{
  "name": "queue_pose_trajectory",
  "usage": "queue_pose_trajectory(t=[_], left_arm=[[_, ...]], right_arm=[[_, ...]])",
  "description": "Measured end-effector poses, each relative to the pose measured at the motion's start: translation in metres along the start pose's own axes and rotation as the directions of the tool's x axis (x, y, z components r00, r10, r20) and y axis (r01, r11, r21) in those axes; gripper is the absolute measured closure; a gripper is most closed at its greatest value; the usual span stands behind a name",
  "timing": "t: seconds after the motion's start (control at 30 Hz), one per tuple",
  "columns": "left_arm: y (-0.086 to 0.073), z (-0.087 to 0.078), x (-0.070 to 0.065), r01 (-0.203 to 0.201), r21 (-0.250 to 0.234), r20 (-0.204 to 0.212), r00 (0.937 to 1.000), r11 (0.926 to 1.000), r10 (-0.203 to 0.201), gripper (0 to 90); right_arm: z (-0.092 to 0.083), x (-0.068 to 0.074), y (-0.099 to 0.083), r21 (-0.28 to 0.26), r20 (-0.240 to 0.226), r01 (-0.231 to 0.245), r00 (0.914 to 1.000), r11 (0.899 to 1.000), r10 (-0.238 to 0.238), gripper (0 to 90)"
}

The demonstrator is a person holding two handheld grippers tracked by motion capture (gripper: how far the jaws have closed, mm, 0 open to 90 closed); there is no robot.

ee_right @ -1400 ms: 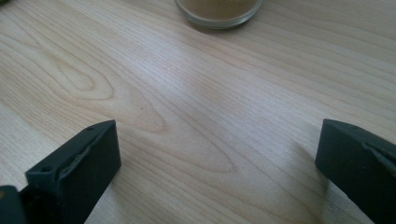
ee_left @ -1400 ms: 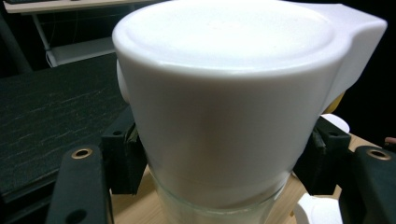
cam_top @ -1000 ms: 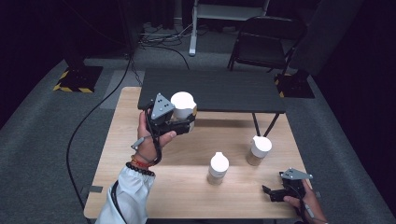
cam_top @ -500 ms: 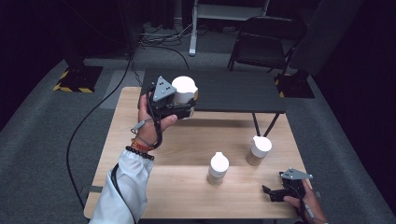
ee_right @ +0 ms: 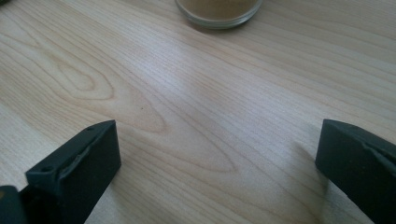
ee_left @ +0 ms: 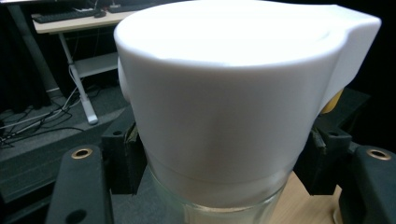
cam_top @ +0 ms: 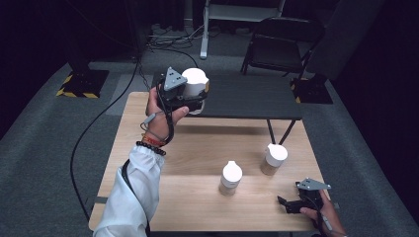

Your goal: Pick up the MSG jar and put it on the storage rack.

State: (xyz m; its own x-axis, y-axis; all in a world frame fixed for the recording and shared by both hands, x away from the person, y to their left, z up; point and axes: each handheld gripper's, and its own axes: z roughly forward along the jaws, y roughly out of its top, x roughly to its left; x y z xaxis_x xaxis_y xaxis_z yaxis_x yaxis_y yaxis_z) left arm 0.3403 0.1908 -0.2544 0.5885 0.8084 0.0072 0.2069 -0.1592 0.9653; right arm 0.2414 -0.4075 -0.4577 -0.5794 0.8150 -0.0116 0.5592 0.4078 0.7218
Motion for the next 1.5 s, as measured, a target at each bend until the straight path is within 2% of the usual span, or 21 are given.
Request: queue_pose_trajectory(t=[0.07,0.4,0.6,0.77,0.87,1.2,1.37,1.5], left_arm=[[0.003,0.004,0.000,0.004,0.003,-0.017,0.9998,1.0000,-0.004,30.2],[0.011,0.014,0.007,0.024,0.011,-0.035,0.9991,0.9996,-0.024,30.2],[0.014,0.024,0.011,0.049,0.033,-0.070,0.9965,0.9983,-0.046,30.2],[0.012,0.029,0.012,0.054,0.052,-0.099,0.9939,0.9972,-0.049,30.2],[0.008,0.032,0.013,0.067,0.051,-0.103,0.9928,0.9965,-0.061,30.1],[0.002,0.038,0.012,0.049,0.069,-0.099,0.9942,0.9964,-0.042,30.1],[-0.005,0.039,0.016,0.067,0.055,-0.090,0.9941,0.9963,-0.061,30.1],[-0.007,0.038,0.014,0.038,0.055,-0.084,0.9959,0.9978,-0.034,30.1]], right_arm=[[0.000,0.000,0.000,0.000,0.000,0.000,1.0000,1.000,0.000,0.0],[0.000,0.000,0.000,0.000,0.000,0.000,1.0000,1.000,0.000,0.0],[0.000,0.000,0.000,0.000,0.000,-0.001,1.0000,1.000,0.001,0.0],[0.000,0.000,0.000,0.000,0.000,-0.001,1.0000,1.000,0.001,0.0],[0.000,0.000,0.000,0.000,0.000,-0.001,1.0000,1.000,0.001,0.0],[0.000,0.000,0.000,0.000,0.000,0.001,1.0000,1.000,-0.001,0.0],[0.000,0.000,0.000,-0.001,-0.007,0.008,0.9999,1.000,-0.008,0.0],[0.000,0.000,0.000,-0.001,-0.007,0.008,0.9999,1.000,-0.008,0.0]])
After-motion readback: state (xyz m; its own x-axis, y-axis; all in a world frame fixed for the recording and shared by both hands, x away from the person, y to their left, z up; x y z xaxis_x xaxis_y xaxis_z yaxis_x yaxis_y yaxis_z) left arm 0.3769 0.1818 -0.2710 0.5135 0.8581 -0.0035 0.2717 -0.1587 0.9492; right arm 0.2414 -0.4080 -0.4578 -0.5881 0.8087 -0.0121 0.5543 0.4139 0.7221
